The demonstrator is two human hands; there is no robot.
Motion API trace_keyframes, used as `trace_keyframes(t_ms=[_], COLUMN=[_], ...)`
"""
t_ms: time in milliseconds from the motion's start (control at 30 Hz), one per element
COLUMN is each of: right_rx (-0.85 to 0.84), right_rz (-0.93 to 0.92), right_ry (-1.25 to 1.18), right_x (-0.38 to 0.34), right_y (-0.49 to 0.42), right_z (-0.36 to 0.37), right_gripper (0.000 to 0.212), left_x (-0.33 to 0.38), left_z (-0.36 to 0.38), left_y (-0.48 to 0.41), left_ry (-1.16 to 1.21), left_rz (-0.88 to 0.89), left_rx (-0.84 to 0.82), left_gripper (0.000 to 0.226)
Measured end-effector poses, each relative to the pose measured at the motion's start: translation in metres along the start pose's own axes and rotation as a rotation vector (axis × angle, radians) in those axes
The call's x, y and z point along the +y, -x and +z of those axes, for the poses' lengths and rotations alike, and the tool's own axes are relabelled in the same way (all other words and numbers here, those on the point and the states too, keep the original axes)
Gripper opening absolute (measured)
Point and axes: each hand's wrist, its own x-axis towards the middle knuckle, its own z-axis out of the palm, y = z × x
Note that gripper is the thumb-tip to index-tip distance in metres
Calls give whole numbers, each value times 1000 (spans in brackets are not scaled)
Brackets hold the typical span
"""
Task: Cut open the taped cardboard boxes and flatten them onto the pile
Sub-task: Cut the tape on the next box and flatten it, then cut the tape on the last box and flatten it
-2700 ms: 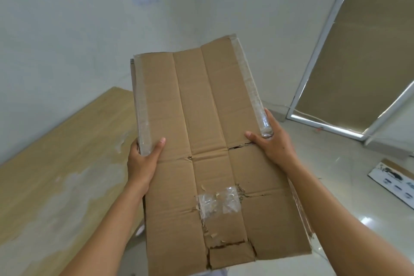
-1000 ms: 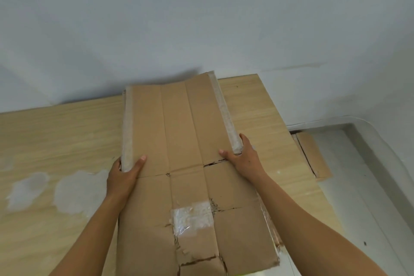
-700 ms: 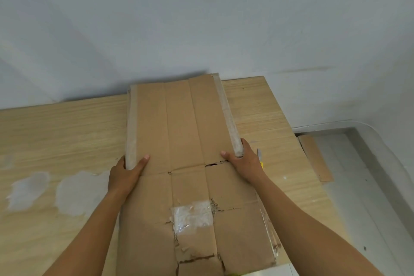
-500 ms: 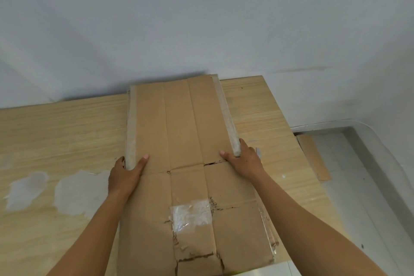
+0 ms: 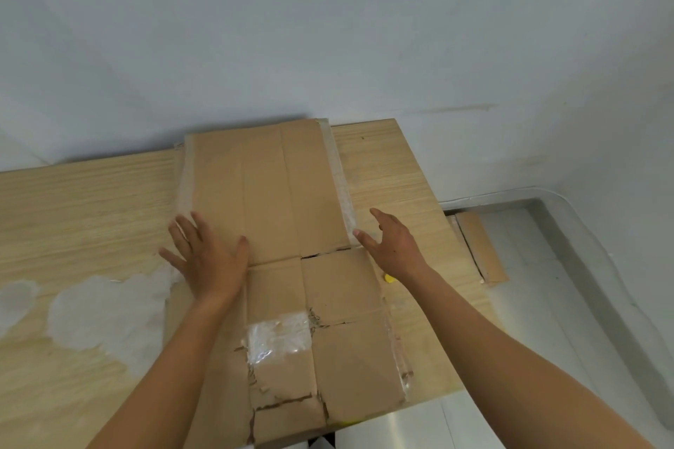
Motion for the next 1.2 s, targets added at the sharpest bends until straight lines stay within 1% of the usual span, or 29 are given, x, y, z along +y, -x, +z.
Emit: trace_keyframes(t_ms=[33, 167, 300, 400, 567, 733, 833, 1033, 1100, 1200], right_rx=[15, 63, 90, 107, 112, 102, 93, 32, 3, -20], right_rz=[-4, 11, 43, 59, 103, 173, 202, 274, 304, 335], right_ry=[-2, -14, 7, 5, 5, 26, 34, 22, 17, 1], right_x=[6, 42, 102, 158, 250, 334, 375, 457, 487, 534], right_y=[2, 15, 30, 45, 72, 77, 57, -26, -59, -111], right_z=[-7, -44, -90, -128, -185, -230, -252, -276, -276, -267], right_gripper=[65, 60, 59, 58, 57, 58, 58, 59, 59, 58], left_x=[11, 73, 146, 200, 281, 346, 377, 420, 426, 434], left_z=[2, 23, 62, 95, 152, 213, 254, 353, 390, 447], left_y=[3, 33, 88, 132, 209, 254, 255, 224, 212, 192], left_ry=[29, 265, 313, 324, 333, 334, 355, 409, 413, 405], left_rz=[34, 207, 385, 436, 460, 392, 303, 51, -48, -142], left_rx=[-16, -121, -244, -321, -414, -579, -627, -687, -702, -698], left_gripper=[83, 65, 58, 56, 55, 59, 61, 61, 61, 63])
